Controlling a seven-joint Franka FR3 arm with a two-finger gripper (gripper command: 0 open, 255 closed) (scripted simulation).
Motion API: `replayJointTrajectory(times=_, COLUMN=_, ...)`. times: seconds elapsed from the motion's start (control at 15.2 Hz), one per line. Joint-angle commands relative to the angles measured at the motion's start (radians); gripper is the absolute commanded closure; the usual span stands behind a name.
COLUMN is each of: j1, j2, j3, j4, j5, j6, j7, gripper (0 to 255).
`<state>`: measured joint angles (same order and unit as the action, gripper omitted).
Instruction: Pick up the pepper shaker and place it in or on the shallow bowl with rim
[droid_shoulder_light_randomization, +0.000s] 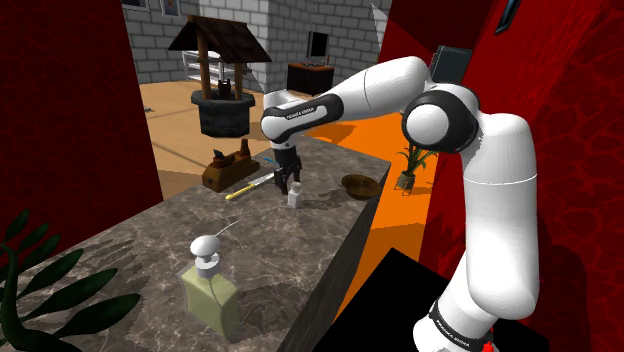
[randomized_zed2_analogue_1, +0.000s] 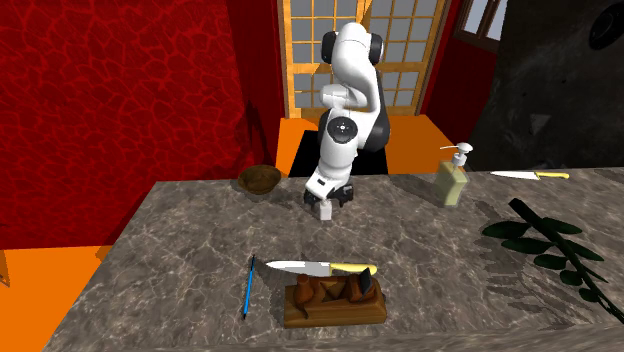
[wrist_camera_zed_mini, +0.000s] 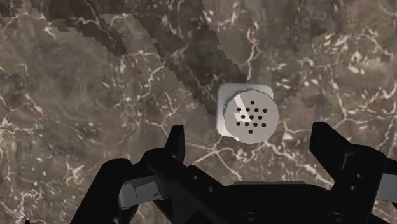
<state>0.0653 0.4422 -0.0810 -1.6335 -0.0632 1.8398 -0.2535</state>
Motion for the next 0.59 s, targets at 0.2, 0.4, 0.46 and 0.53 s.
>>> replayJointTrajectory(times=0.2, j1=-0.003, j2=0.012, j3=-0.001, j4=-0.045, j5=-0.001, j6=0.058, j7=0.000, gripper=0)
replayJointTrajectory(times=0.4, j1=-0.003, j2=0.013, j3=-0.001, j4=-0.045, j5=-0.001, j6=0.058, j7=0.000, gripper=0)
replayJointTrajectory(times=0.46, j1=-0.003, j2=0.013, j3=-0.001, j4=-0.045, j5=-0.001, j6=0.058, j7=0.000, gripper=0)
replayJointTrajectory(times=0.53, j1=-0.003, j2=0.013, j3=-0.001, j4=-0.045, j5=-0.001, j6=0.058, j7=0.000, gripper=0)
